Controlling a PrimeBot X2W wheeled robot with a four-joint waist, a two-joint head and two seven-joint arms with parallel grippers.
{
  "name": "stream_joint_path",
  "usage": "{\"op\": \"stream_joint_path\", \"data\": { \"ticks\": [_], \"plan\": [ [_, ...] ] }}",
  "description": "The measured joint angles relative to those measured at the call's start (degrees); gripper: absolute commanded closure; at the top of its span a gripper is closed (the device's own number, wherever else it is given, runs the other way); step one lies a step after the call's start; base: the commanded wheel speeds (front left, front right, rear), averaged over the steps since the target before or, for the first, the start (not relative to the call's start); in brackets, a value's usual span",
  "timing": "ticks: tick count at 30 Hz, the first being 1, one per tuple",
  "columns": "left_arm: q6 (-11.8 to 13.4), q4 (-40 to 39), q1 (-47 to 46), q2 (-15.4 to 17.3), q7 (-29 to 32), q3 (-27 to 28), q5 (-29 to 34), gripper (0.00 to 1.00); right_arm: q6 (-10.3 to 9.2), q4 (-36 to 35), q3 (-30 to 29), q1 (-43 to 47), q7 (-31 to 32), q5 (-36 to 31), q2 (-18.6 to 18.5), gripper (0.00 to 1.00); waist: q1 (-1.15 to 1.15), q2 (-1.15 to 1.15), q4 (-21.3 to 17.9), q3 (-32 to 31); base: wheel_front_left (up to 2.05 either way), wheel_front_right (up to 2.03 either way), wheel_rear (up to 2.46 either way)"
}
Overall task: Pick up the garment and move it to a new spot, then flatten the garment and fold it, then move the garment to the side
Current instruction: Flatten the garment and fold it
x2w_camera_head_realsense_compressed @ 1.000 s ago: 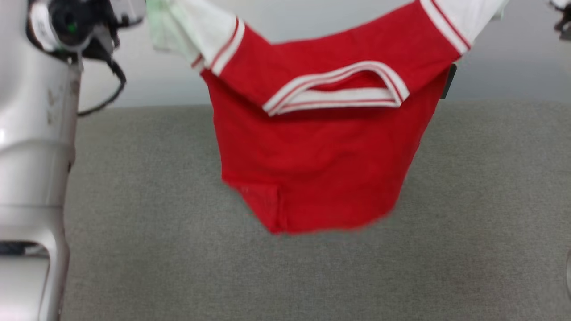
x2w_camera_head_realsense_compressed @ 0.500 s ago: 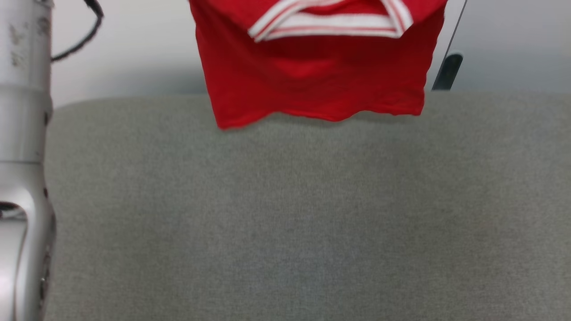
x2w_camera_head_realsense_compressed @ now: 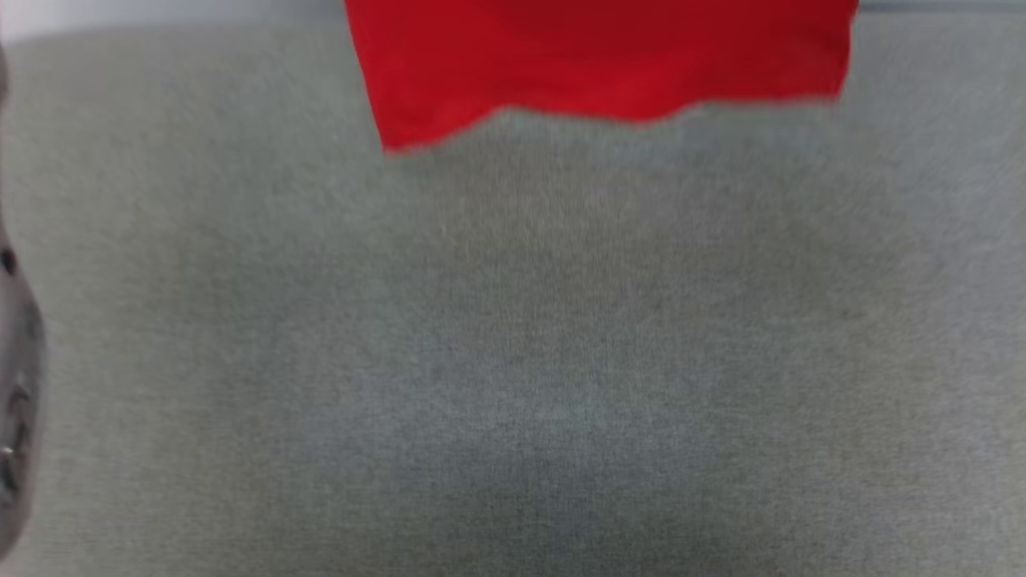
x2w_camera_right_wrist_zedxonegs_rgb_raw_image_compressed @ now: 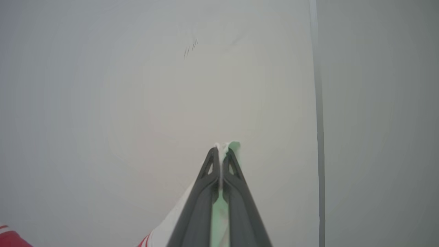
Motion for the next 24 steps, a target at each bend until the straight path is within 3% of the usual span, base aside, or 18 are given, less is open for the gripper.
{"op": "stream_joint_path", "data": {
  "ticks": [3,7,14,19,24],
  "plan": [
    [-0.2,1.3,-4.3,-0.3,-5.0,-0.2,1.2,1.0,0.0,2.5,0.2,-3.6,-7.3,-2.4,-0.8,1.0,0.0,0.0,-0.2,3.4,0.0,0.0,0.0],
    [-0.9,2.0,-11.9,-1.0,-10.6,-0.2,2.3,1.0,0.0,3.9,0.0,-9.0,-11.6,-5.5,-1.9,1.0,0.0,0.0,-0.2,8.0,0.0,0.0,0.0],
    [-2.5,5.3,-17.9,-2.8,-16.4,0.4,1.4,1.0,0.01,2.2,0.6,-12.2,-12.2,-9.2,-1.5,1.0,0.0,0.0,0.3,16.8,0.0,0.0,0.0],
    [-3.7,9.7,-16.4,-3.2,-18.6,0.1,0.5,1.0,0.01,2.4,1.8,-9.5,-12.2,-8.8,0.3,1.0,0.0,0.0,1.0,22.8,0.0,0.0,0.0],
    [-4.4,14.7,-12.7,-3.6,-18.0,-0.5,-0.6,1.0,0.01,3.7,4.7,-7.5,-12.2,-6.3,-0.3,1.0,0.0,0.0,2.4,26.0,0.0,0.0,0.0]
  ]
}}
